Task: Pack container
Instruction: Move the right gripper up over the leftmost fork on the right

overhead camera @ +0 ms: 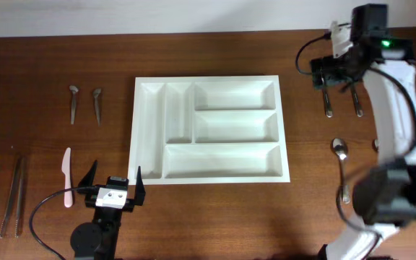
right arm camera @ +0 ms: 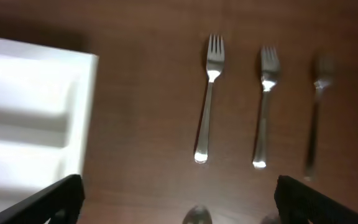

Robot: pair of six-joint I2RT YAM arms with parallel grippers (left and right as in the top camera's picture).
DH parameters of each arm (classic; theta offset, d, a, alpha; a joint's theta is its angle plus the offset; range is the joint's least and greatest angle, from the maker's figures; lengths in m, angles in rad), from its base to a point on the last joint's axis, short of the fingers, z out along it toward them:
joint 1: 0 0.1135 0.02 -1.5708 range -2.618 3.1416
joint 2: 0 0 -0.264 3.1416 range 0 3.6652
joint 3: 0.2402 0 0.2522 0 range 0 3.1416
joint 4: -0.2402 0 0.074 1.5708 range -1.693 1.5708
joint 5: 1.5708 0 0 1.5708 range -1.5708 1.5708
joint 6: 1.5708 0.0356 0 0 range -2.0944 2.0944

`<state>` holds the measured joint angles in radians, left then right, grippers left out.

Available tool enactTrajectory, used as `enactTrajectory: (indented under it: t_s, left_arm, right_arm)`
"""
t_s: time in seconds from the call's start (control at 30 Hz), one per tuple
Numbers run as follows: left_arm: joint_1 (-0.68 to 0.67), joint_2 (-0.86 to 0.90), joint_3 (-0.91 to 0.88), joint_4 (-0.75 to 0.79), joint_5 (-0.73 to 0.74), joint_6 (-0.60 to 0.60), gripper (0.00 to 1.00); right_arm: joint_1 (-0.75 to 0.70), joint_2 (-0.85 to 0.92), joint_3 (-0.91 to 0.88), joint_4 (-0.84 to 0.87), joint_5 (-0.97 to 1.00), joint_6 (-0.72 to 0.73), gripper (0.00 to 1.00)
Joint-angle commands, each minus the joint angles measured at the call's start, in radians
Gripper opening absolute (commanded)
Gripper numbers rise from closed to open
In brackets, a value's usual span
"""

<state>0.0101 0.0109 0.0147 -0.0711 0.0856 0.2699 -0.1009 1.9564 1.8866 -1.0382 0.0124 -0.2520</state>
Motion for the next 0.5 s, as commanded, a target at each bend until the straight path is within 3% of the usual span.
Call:
enactTrajectory:
  t_s: [0.0, 0.23, 0.47]
  left_arm:
    - [0.006, -0.006, -0.006, -0.003, -0.003, 0.008, 0.99]
    - [0.006, -0.006, -0.006, -0.003, -0.003, 0.008, 0.99]
    - [0.006, -0.006, -0.006, -0.003, -0.003, 0.008, 0.99]
  right_arm:
    - [-0.018, 0.040, 0.004, 0.052, 0.019, -0.017, 0.98]
    - [-0.032, 0.083, 0.004, 0.164, -0.018, -0.021, 0.99]
    - [-0.106, 0.146, 0.031, 0.037, -0.145, 0.190, 0.99]
